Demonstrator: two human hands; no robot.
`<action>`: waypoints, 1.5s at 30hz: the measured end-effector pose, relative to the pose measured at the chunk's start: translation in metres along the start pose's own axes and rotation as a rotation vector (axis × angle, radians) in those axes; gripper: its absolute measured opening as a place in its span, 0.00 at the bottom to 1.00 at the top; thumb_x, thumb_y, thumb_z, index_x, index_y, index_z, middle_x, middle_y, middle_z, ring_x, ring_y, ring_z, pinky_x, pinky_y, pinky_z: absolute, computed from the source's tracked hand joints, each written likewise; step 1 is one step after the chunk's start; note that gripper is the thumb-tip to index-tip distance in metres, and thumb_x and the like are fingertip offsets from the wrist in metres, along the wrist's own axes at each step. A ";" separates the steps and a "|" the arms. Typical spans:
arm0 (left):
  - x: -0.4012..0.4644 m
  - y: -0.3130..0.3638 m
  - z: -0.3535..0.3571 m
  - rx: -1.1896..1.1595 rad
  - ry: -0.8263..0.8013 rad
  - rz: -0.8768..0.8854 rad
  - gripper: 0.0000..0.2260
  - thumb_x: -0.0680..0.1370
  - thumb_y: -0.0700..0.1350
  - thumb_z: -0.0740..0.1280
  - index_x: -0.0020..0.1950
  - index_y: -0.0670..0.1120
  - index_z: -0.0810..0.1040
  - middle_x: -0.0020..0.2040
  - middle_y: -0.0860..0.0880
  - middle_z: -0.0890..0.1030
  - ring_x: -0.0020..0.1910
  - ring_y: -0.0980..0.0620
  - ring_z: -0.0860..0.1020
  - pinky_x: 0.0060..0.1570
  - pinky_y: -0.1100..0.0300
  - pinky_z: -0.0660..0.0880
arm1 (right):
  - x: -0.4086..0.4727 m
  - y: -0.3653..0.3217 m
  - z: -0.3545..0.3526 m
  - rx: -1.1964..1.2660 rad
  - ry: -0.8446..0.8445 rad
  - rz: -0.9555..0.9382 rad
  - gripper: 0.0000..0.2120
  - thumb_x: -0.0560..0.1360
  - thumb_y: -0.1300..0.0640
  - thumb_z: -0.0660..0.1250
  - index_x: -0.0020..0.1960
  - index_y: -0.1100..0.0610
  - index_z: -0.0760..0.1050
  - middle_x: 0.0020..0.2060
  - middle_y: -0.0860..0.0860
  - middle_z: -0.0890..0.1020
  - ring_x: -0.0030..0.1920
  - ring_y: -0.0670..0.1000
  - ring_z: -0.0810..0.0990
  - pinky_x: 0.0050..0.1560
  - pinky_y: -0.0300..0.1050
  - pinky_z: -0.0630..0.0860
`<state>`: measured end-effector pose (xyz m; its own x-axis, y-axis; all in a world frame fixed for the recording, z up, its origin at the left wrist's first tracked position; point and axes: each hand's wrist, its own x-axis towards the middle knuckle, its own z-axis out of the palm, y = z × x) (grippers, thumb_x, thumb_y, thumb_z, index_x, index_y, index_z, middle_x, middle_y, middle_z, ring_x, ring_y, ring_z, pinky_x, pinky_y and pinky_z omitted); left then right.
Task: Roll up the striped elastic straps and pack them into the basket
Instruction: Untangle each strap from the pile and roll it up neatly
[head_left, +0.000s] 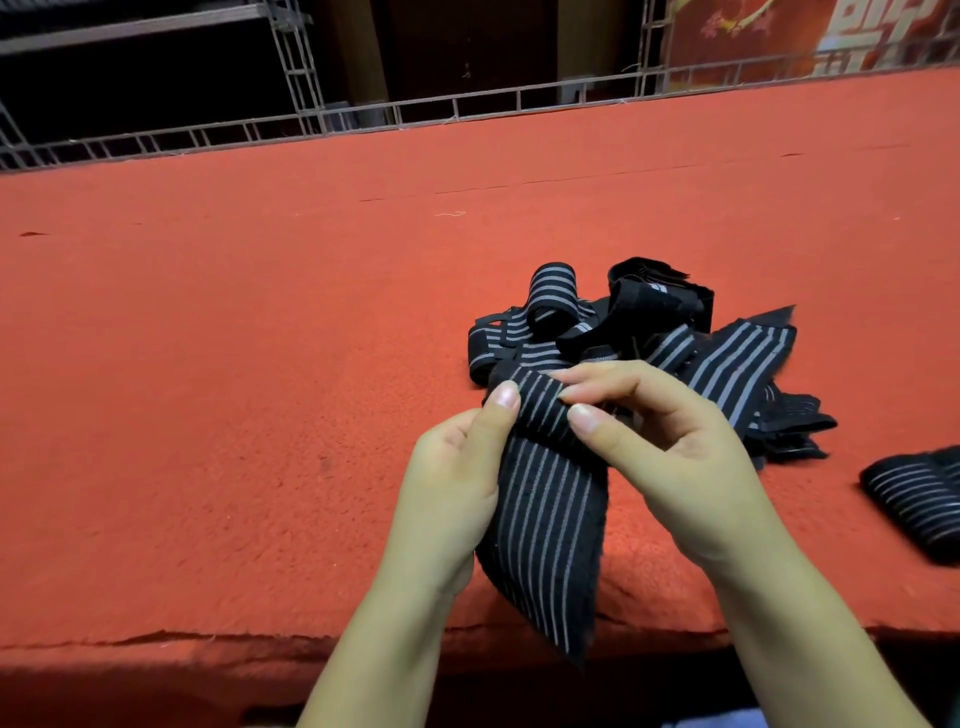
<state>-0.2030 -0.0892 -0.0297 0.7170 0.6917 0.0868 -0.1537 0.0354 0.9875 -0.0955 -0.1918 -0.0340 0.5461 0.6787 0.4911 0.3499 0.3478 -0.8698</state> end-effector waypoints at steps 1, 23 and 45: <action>0.000 0.000 0.001 -0.005 -0.010 -0.009 0.21 0.67 0.63 0.64 0.37 0.46 0.84 0.35 0.46 0.83 0.35 0.53 0.80 0.36 0.59 0.75 | 0.000 0.000 0.000 -0.038 -0.009 -0.023 0.05 0.69 0.50 0.69 0.43 0.48 0.81 0.52 0.45 0.83 0.59 0.47 0.79 0.61 0.43 0.72; 0.000 -0.001 -0.029 -0.078 -0.237 -0.015 0.28 0.72 0.66 0.68 0.56 0.43 0.82 0.54 0.42 0.84 0.53 0.48 0.81 0.51 0.57 0.78 | 0.002 0.000 -0.006 0.382 0.017 0.354 0.19 0.73 0.53 0.66 0.62 0.58 0.76 0.53 0.55 0.84 0.53 0.52 0.82 0.50 0.45 0.80; -0.002 0.003 -0.019 -0.007 -0.203 -0.084 0.07 0.70 0.45 0.66 0.41 0.42 0.80 0.30 0.50 0.80 0.27 0.58 0.76 0.27 0.68 0.71 | 0.009 0.002 -0.011 0.395 0.188 0.244 0.25 0.64 0.49 0.73 0.58 0.57 0.77 0.44 0.51 0.84 0.46 0.49 0.83 0.43 0.43 0.80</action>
<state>-0.2183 -0.0770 -0.0293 0.8496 0.5266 0.0301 -0.0924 0.0924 0.9914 -0.0818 -0.1922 -0.0306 0.7162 0.6553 0.2400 -0.1001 0.4368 -0.8940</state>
